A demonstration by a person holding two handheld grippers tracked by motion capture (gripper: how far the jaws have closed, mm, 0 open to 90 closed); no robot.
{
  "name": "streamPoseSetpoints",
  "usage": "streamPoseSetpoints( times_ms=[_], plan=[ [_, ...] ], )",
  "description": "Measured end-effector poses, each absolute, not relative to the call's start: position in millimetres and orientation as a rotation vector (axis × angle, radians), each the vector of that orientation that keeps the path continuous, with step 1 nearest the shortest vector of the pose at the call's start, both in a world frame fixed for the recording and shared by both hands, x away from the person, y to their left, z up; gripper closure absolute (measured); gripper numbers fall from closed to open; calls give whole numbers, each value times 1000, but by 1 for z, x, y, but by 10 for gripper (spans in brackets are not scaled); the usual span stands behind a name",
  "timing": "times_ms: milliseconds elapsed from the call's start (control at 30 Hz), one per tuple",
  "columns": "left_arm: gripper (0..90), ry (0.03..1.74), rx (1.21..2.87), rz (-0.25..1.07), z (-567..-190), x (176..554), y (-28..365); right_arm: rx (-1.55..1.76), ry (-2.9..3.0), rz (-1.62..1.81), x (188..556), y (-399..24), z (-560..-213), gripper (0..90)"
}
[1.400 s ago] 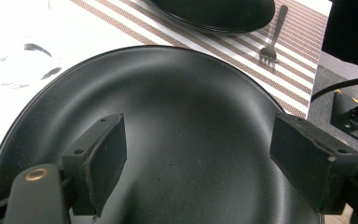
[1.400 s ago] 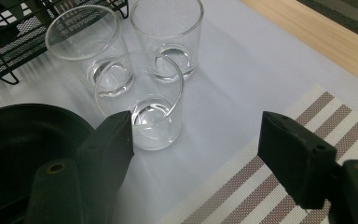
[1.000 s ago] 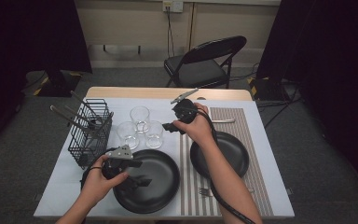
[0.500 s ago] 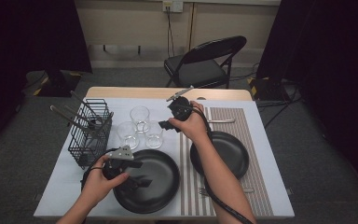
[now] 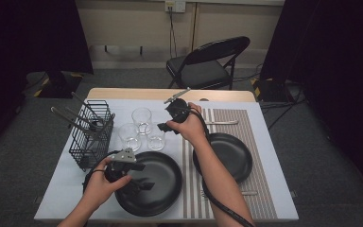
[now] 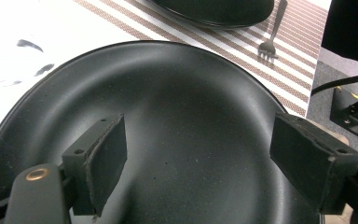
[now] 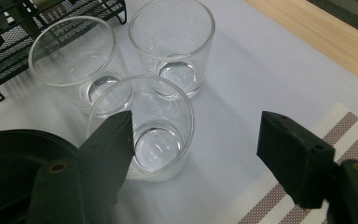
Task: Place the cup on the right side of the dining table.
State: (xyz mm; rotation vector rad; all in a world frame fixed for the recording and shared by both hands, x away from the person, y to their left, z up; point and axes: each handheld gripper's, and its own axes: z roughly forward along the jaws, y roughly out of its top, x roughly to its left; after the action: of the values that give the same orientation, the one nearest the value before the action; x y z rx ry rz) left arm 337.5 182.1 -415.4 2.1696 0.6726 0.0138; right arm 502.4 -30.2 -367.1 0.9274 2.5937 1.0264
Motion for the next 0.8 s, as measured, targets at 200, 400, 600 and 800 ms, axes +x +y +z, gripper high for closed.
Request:
streamPoseSetpoints(
  times_ms=[200,400,600,800],
  plan=[
    [186,676,2165,20,-414,338,184,927,2601,1017,504,-25,-371,269],
    [188,680,2164,28,-414,339,186,933,2595,1006,507,-19,-374,269],
    [186,683,2153,33,-412,341,190,928,2607,999,510,-13,-379,269],
    [186,695,2141,37,-411,342,193,917,2616,988,512,-9,-382,269]
  ],
)
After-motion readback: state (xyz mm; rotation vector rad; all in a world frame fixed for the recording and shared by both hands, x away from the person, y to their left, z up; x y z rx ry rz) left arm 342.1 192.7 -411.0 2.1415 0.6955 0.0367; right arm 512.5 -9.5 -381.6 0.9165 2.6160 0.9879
